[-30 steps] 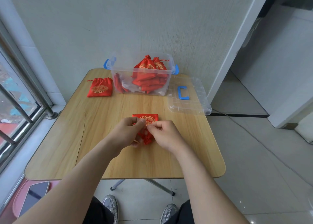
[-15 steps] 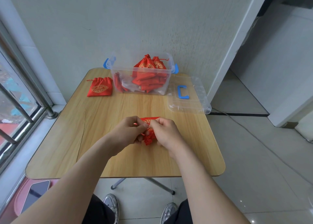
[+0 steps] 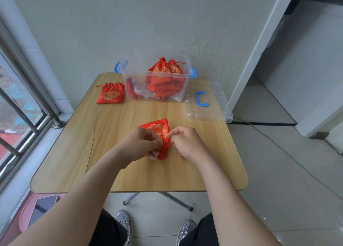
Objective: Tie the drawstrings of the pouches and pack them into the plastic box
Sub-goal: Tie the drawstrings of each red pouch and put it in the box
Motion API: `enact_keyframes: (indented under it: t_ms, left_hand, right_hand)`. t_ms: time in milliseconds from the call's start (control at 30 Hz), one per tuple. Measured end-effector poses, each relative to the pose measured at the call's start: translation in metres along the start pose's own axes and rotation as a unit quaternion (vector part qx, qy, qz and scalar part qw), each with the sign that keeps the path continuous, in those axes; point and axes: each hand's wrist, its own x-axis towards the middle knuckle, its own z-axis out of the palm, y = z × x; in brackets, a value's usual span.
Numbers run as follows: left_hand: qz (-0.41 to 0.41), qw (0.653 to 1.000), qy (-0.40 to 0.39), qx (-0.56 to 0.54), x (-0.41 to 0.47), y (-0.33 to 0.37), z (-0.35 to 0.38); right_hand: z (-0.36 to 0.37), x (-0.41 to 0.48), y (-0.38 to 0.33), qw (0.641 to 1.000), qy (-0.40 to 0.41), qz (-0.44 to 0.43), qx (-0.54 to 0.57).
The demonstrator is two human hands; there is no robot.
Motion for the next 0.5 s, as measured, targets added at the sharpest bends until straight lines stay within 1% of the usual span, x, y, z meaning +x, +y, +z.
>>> enact_keyframes:
  t_ms: [67,133,200,267,367,500]
  left_hand:
    - [0.003,1.0,0.008,0.025,-0.0007,0.0005,-0.0004]
    - [0.007,0.999,0.013,0.046,-0.0021,0.0016,-0.0007]
    - [0.007,0.998,0.014,0.062,-0.0032,0.0021,-0.0015]
    - [0.01,0.996,0.009,0.086,-0.004,0.0028,-0.0028]
    - [0.028,0.992,-0.004,0.12,-0.0051,0.0041,-0.0047]
    - [0.049,0.987,-0.025,0.152,-0.0069,0.005,-0.0049]
  right_hand:
    - [-0.0031,-0.001,0.0029,0.997,0.028,-0.06,-0.05]
    - [-0.0062,-0.0034,0.0045,0.981,0.057,-0.145,-0.113]
    - [-0.0082,-0.0035,0.0047,0.966,0.067,-0.215,-0.124]
    - [-0.0074,-0.0019,0.0054,0.96,0.063,-0.252,-0.103]
    - [-0.0038,0.0002,0.0054,0.961,0.049,-0.26,-0.082]
    - [-0.0001,0.0016,0.0029,0.976,0.043,-0.21,-0.036]
